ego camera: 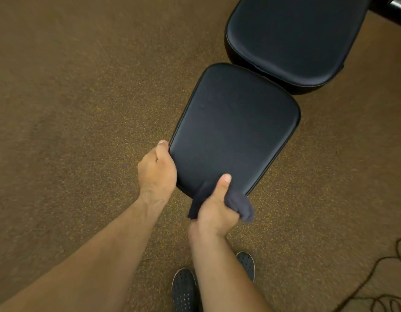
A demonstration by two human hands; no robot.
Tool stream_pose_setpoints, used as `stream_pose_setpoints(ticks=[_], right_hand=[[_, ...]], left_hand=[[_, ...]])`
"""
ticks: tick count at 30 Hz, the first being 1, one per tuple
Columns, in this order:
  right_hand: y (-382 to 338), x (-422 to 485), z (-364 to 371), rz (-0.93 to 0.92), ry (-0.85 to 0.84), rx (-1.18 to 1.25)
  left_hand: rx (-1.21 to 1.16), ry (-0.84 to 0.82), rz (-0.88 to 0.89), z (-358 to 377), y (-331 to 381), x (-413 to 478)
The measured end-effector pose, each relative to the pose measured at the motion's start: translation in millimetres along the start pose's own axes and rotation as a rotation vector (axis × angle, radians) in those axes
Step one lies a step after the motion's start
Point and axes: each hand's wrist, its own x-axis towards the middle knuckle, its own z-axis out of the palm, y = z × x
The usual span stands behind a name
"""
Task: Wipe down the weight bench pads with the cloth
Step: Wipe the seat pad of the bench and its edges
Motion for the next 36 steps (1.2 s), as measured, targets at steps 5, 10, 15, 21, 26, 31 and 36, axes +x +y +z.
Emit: stream_pose_setpoints(ticks=[5, 10, 15, 21, 26, 31, 36], right_hand=[[-42, 43, -21, -0.299, -0.132, -0.230], [-83, 91, -6, -0.390, -0.220, -0.312], [-126, 125, 16, -0.359, -0.219, -0.297], [-152, 147, 36, -0.395, -0.198, -0.272], [-125, 131, 15, -0.380, -0.275, -0.205], [-136, 144, 13, -0.377, -0.396, -0.262], [-200, 181, 49, -0.457, -0.352, -0.414]], left_hand=[[0.142, -0.048, 0.229, 13, 6, -1], [0.447, -0.092, 0.591, 36, 17, -4], [0.560, -0.146, 0.816, 60, 34, -7], [0.689, -0.258, 0.966, 92, 75, -3], [0.924, -0.394, 0.963, 131, 127, 21], [1.181, -0.527, 0.888, 186, 177, 50], [1.207, -0.568, 0.801, 199, 175, 60]])
